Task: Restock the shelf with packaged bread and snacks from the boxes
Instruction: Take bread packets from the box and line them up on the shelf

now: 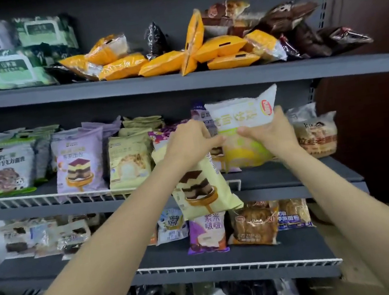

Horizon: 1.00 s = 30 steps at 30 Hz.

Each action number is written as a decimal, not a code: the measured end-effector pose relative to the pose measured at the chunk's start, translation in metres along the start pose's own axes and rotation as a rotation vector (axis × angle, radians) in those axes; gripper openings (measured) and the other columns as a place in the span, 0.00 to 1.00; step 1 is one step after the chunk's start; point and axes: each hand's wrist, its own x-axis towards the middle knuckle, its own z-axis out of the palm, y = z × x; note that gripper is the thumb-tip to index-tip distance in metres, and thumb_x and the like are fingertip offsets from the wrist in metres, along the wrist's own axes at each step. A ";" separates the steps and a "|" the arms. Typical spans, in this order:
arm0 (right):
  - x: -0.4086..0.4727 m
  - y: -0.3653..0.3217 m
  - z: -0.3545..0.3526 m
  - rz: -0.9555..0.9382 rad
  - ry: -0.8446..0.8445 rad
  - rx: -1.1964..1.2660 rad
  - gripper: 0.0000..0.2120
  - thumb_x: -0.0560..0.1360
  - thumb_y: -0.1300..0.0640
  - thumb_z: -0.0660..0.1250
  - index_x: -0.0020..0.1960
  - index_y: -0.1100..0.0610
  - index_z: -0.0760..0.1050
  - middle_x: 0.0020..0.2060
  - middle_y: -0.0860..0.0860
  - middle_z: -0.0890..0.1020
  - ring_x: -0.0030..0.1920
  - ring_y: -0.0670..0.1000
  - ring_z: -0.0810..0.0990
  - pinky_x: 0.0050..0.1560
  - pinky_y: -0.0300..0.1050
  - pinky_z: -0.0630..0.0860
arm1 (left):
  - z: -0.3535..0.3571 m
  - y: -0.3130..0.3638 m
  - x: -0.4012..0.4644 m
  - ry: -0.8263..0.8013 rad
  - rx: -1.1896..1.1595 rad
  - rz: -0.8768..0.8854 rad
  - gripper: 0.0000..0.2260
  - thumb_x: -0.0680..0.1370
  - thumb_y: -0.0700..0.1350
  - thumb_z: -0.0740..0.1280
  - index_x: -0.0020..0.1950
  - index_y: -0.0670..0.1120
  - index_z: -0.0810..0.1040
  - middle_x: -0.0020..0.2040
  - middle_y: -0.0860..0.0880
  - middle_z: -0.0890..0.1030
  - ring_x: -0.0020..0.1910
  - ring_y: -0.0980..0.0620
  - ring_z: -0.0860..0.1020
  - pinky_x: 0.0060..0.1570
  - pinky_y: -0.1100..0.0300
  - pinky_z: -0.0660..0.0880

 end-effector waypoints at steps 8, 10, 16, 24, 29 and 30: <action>0.065 0.015 -0.016 -0.293 -0.220 -1.190 0.34 0.67 0.47 0.74 0.69 0.52 0.64 0.64 0.59 0.72 0.65 0.60 0.70 0.63 0.54 0.67 | 0.023 0.023 0.041 0.193 0.246 0.099 0.15 0.79 0.49 0.57 0.34 0.46 0.68 0.31 0.50 0.69 0.40 0.45 0.73 0.52 0.53 0.65; 0.079 0.023 -0.012 -0.294 -0.290 -1.250 0.33 0.68 0.48 0.73 0.70 0.50 0.65 0.67 0.57 0.69 0.69 0.59 0.65 0.67 0.54 0.63 | 0.029 0.027 0.049 0.183 0.229 0.071 0.15 0.79 0.50 0.58 0.33 0.46 0.67 0.30 0.51 0.68 0.39 0.46 0.72 0.52 0.52 0.66; 0.091 0.066 -0.002 -0.310 -0.479 -1.142 0.36 0.72 0.53 0.70 0.74 0.56 0.56 0.70 0.57 0.65 0.68 0.60 0.68 0.65 0.53 0.70 | 0.040 0.046 0.068 0.124 0.236 0.016 0.15 0.78 0.52 0.61 0.34 0.46 0.68 0.32 0.50 0.71 0.45 0.43 0.77 0.60 0.50 0.66; 0.095 0.077 -0.008 -0.371 -0.647 -0.977 0.34 0.80 0.60 0.57 0.77 0.46 0.40 0.76 0.56 0.54 0.73 0.61 0.59 0.72 0.54 0.61 | 0.061 0.073 0.073 0.111 0.371 0.065 0.13 0.78 0.54 0.62 0.38 0.47 0.69 0.39 0.47 0.77 0.47 0.44 0.78 0.60 0.52 0.67; 0.100 0.070 -0.005 -0.354 -0.718 -0.980 0.37 0.77 0.64 0.59 0.77 0.49 0.42 0.74 0.58 0.59 0.73 0.60 0.61 0.71 0.55 0.61 | 0.068 0.075 0.075 0.095 0.446 0.068 0.14 0.78 0.54 0.61 0.39 0.46 0.73 0.38 0.47 0.76 0.47 0.45 0.77 0.60 0.53 0.66; 0.099 0.070 -0.007 -0.349 -0.705 -0.878 0.37 0.76 0.63 0.61 0.77 0.50 0.44 0.74 0.58 0.59 0.73 0.60 0.60 0.71 0.54 0.61 | 0.070 0.075 0.077 0.093 0.456 0.063 0.13 0.78 0.54 0.61 0.42 0.46 0.75 0.42 0.46 0.78 0.49 0.44 0.77 0.60 0.53 0.66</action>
